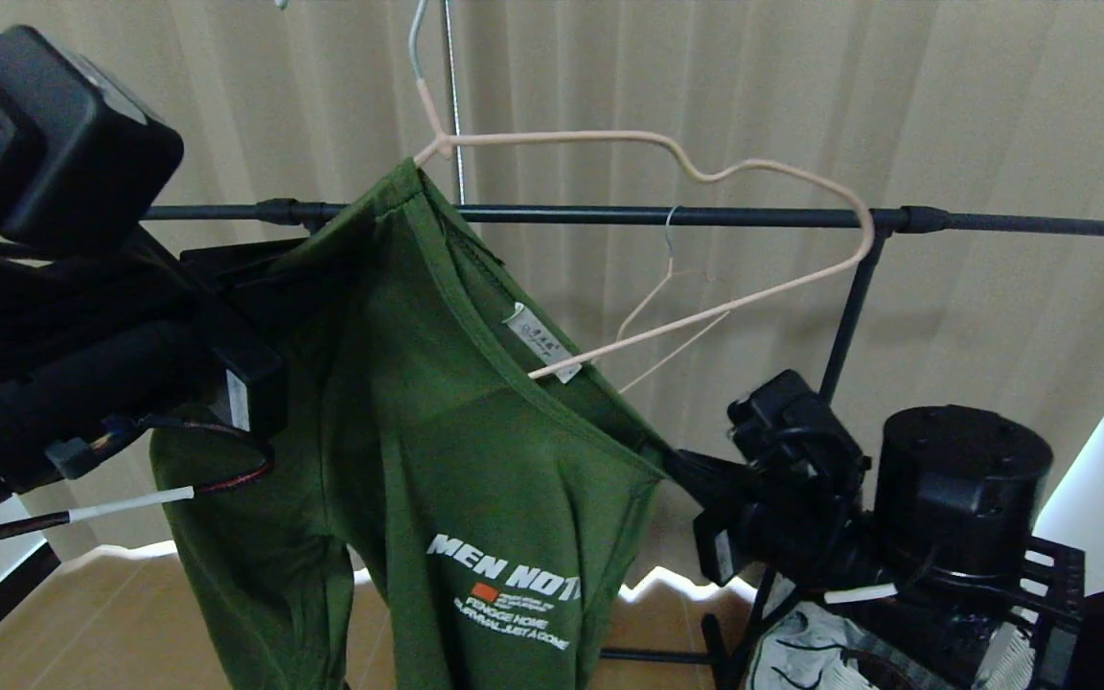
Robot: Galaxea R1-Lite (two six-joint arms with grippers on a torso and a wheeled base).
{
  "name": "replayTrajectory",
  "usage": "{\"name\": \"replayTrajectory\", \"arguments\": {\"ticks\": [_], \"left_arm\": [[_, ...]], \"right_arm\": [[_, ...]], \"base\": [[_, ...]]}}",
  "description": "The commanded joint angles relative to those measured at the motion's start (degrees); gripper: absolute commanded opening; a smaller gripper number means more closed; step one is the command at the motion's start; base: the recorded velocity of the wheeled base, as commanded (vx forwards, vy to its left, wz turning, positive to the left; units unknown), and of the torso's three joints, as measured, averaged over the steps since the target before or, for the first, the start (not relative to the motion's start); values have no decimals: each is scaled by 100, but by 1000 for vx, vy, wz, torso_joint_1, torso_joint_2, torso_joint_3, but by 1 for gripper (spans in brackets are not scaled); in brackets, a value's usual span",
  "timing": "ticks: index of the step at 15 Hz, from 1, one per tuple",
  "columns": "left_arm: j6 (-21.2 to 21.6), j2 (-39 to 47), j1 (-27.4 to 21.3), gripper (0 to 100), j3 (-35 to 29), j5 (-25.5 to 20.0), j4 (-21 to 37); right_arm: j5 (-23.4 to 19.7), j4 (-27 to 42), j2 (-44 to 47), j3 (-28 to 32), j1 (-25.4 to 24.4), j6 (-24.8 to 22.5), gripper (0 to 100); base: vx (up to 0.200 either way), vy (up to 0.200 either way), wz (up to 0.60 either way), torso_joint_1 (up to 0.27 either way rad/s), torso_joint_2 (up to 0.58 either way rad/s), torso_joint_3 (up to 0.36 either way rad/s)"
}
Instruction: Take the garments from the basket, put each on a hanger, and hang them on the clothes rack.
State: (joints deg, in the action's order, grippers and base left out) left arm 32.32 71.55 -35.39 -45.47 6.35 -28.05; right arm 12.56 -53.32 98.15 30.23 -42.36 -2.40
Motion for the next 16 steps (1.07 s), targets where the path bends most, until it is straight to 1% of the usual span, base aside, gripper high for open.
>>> {"name": "replayTrajectory", "arguments": {"ticks": [1,2,4,6,9,12,13,16], "left_arm": [[363,-27,348,0,284,6,-16],[574,-53,498,0,487,6,-25],[926,-167,691,0,864,6,-25],[1101,-220,770,0,1111,15,-25],[1462,-299,1008,0,1497,6,-16],[1479,-299,1034,0,1664,15,-25],[1453,-282,1043,0,1629,33,-25],[1453,-282,1263,0,1629,50,-25]], "right_arm": [[-8,15,-542,-167,606,-164,0],[-25,-20,-586,-140,817,-226,0],[-69,-47,-630,-97,984,-226,0],[-69,-38,-630,-35,993,-226,0],[-78,24,-648,264,993,-270,0],[-95,32,-656,361,914,-270,0],[-95,103,-665,343,747,-270,0],[-122,402,-779,484,562,-401,0]], "base": [[0,0,0,0,0,0],[0,0,0,0,0,0],[0,0,0,0,0,0],[0,0,0,0,0,0],[0,0,0,0,0,0],[0,0,0,0,0,0],[0,0,0,0,0,0],[0,0,0,0,0,0]]}}
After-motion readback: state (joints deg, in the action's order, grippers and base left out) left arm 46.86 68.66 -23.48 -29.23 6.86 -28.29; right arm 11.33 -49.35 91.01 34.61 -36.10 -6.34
